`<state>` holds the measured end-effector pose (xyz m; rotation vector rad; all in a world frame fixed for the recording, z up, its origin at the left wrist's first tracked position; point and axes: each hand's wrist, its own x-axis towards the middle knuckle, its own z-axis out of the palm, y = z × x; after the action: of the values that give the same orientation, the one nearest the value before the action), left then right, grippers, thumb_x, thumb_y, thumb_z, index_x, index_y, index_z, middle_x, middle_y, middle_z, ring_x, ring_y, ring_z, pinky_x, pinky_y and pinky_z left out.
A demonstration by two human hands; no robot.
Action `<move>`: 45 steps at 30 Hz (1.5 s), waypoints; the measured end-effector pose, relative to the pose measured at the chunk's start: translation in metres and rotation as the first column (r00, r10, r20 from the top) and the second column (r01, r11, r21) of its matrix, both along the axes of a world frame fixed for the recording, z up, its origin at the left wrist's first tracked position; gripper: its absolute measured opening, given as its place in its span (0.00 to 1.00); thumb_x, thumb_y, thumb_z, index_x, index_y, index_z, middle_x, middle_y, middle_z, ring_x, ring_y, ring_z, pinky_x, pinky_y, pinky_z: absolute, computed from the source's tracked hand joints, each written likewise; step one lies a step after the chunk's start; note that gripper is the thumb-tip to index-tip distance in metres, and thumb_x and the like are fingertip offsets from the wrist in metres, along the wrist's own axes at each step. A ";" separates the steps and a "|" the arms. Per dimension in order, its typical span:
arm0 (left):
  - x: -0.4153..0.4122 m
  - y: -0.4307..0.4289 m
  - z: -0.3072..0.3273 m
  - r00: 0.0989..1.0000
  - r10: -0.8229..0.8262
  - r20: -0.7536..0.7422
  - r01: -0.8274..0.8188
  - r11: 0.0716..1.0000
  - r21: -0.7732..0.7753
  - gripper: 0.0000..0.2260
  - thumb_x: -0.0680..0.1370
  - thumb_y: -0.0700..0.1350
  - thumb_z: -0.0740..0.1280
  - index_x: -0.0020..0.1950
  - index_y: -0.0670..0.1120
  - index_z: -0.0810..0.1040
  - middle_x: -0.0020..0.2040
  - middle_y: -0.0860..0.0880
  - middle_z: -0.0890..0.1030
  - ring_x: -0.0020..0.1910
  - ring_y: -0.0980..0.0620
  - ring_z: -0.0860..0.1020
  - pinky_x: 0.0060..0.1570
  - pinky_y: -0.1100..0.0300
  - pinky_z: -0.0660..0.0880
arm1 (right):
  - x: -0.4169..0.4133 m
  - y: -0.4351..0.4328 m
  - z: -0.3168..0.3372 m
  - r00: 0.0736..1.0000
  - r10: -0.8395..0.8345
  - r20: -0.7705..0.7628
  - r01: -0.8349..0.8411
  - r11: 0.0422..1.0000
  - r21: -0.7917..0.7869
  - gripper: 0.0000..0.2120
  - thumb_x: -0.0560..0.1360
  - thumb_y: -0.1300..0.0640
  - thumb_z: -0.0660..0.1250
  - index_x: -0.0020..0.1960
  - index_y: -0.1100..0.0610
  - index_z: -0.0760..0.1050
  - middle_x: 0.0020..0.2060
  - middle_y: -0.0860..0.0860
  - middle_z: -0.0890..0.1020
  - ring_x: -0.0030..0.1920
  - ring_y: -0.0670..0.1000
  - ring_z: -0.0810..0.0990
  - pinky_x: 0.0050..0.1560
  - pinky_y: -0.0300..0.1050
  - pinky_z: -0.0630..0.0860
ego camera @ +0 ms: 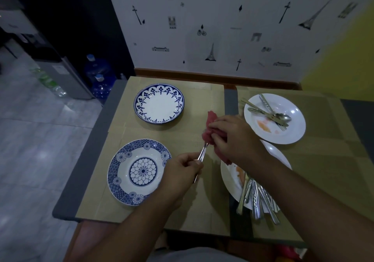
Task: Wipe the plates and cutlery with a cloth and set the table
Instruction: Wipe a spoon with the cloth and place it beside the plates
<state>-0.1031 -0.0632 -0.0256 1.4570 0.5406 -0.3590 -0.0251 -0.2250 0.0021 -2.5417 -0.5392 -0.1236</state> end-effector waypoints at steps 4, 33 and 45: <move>0.003 0.002 0.005 0.999 -0.010 -0.040 0.006 0.994 -0.114 0.07 0.77 0.36 0.70 0.52 0.43 0.85 0.38 0.47 0.84 0.35 0.55 0.79 0.36 0.61 0.75 | -0.019 0.002 -0.005 0.991 0.136 0.012 -0.136 0.991 -0.014 0.14 0.73 0.60 0.72 0.58 0.56 0.82 0.55 0.50 0.81 0.53 0.48 0.73 0.52 0.40 0.74; -0.009 -0.005 0.005 0.998 -0.036 0.055 0.033 0.998 0.052 0.11 0.77 0.32 0.67 0.48 0.46 0.85 0.27 0.53 0.75 0.25 0.58 0.68 0.26 0.66 0.65 | -0.009 0.007 0.001 0.996 0.094 -0.007 -0.094 0.995 -0.035 0.05 0.79 0.57 0.66 0.46 0.54 0.80 0.41 0.45 0.78 0.44 0.48 0.73 0.43 0.42 0.66; -0.021 -0.006 0.006 0.992 -0.054 0.111 0.037 0.988 0.151 0.10 0.78 0.34 0.68 0.52 0.47 0.83 0.32 0.54 0.79 0.29 0.63 0.75 0.32 0.69 0.72 | 0.015 -0.001 0.001 0.993 0.028 -0.116 -0.035 0.998 -0.059 0.08 0.80 0.57 0.62 0.53 0.52 0.80 0.44 0.45 0.77 0.47 0.50 0.75 0.47 0.45 0.71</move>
<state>-0.1237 -0.0692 -0.0197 1.6256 0.4491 -0.2729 -0.0104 -0.2256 0.0028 -2.5785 -0.5453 0.0519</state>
